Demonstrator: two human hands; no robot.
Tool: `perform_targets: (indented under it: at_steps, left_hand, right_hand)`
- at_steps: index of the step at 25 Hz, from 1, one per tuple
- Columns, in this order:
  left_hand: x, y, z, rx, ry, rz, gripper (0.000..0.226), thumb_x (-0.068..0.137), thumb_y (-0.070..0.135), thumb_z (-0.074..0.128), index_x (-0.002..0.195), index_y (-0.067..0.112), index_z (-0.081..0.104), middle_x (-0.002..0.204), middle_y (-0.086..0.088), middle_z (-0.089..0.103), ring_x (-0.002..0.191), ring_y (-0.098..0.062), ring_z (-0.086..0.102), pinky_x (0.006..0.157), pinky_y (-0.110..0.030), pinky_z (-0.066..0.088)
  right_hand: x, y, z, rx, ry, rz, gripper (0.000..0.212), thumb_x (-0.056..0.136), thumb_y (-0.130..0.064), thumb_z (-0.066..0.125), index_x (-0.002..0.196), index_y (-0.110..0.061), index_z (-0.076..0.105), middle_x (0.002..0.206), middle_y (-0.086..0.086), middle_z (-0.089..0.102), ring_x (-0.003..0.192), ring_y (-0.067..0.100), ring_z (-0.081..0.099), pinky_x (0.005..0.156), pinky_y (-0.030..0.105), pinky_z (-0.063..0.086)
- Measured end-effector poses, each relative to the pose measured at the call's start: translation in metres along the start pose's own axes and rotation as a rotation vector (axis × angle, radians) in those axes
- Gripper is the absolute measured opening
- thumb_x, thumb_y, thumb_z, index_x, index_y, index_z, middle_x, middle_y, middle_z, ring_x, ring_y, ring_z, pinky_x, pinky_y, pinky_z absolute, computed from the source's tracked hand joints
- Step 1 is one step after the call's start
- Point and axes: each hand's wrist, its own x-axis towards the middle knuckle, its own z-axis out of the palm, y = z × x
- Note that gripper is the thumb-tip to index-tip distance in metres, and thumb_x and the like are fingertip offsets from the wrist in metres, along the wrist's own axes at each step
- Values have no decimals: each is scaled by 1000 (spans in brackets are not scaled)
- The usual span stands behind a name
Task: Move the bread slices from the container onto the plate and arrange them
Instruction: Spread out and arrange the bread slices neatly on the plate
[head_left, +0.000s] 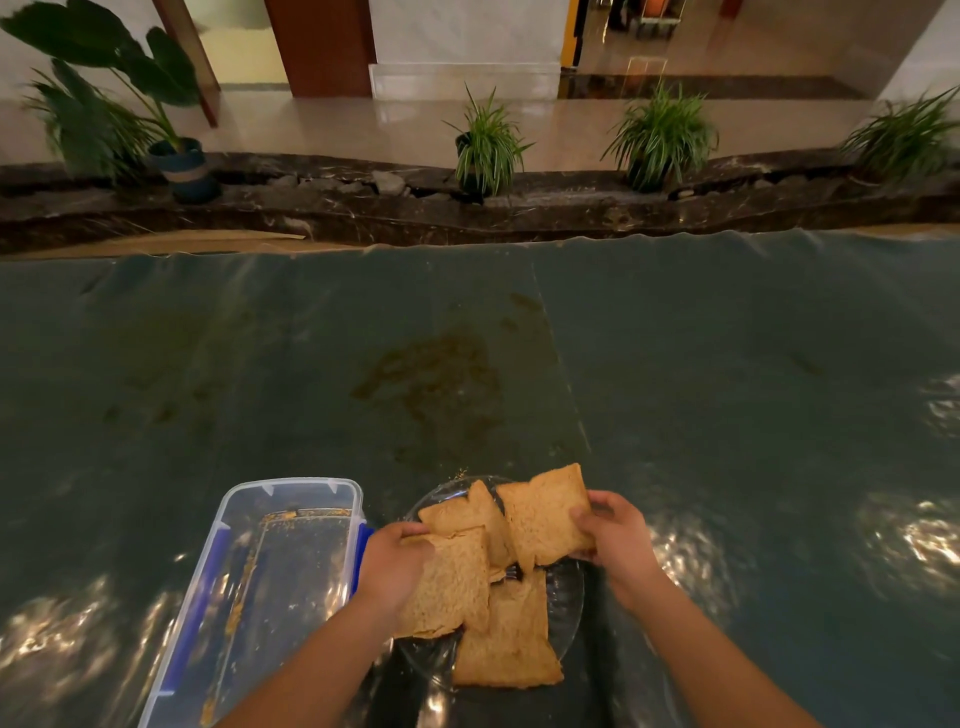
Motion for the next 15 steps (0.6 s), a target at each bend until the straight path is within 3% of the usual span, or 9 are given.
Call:
perform_targets:
  at_steps: [2, 3, 5, 7, 10, 12, 15]
  left_hand:
    - [3, -2, -1, -8, 13, 1, 24, 88, 7, 59, 103, 26, 63, 102, 5, 59, 77, -6, 51, 72, -24, 45]
    - [3, -2, 0, 4, 18, 12, 25, 88, 7, 60, 105, 26, 62, 98, 8, 60, 76, -6, 51, 66, -20, 43]
    - [3, -1, 1, 23, 14, 31, 28, 87, 8, 61, 108, 26, 60, 91, 13, 58, 75, -5, 53, 59, -16, 38]
    - [3, 0, 1, 12, 13, 32, 27, 87, 10, 62, 108, 27, 59, 95, 9, 60, 78, -5, 54, 62, -18, 41]
    - [4, 0, 1, 1, 27, 57, 24, 87, 9, 63, 103, 27, 60, 98, 6, 62, 85, -9, 57, 75, -27, 45]
    - [5, -1, 1, 18, 32, 64, 25, 85, 9, 65, 104, 25, 61, 97, 6, 62, 86, -10, 58, 73, -25, 46]
    - [7, -3, 1, -14, 30, 50, 29, 83, 4, 67, 107, 20, 64, 97, 5, 65, 82, -6, 58, 65, -21, 45]
  right_hand:
    - [-6, 5, 0, -155, -40, 63, 18, 90, -7, 61, 108, -9, 58, 103, 9, 66, 84, 24, 69, 62, 41, 62]
    - [-8, 7, 0, -343, -61, 55, 20, 90, -12, 60, 109, -10, 58, 101, 6, 65, 82, 22, 67, 63, 40, 62]
    - [-8, 2, 1, -852, -64, -73, 22, 87, -25, 59, 106, -13, 60, 95, 1, 64, 78, 17, 63, 63, 33, 57]
    - [-8, -5, 3, -1199, -6, -232, 32, 82, -36, 59, 106, -15, 62, 103, 5, 63, 91, 23, 61, 76, 33, 53]
    - [-4, -12, 11, -1229, 90, -453, 42, 84, -35, 61, 120, -15, 59, 116, 6, 59, 108, 28, 50, 93, 34, 45]
    - [-2, -18, 27, -1136, 44, -635, 28, 87, -24, 60, 113, -17, 65, 109, 2, 65, 103, 24, 50, 91, 33, 47]
    - [6, -26, 63, -1168, -119, -631, 17, 89, -26, 53, 99, -18, 65, 96, 1, 71, 99, 24, 52, 84, 38, 48]
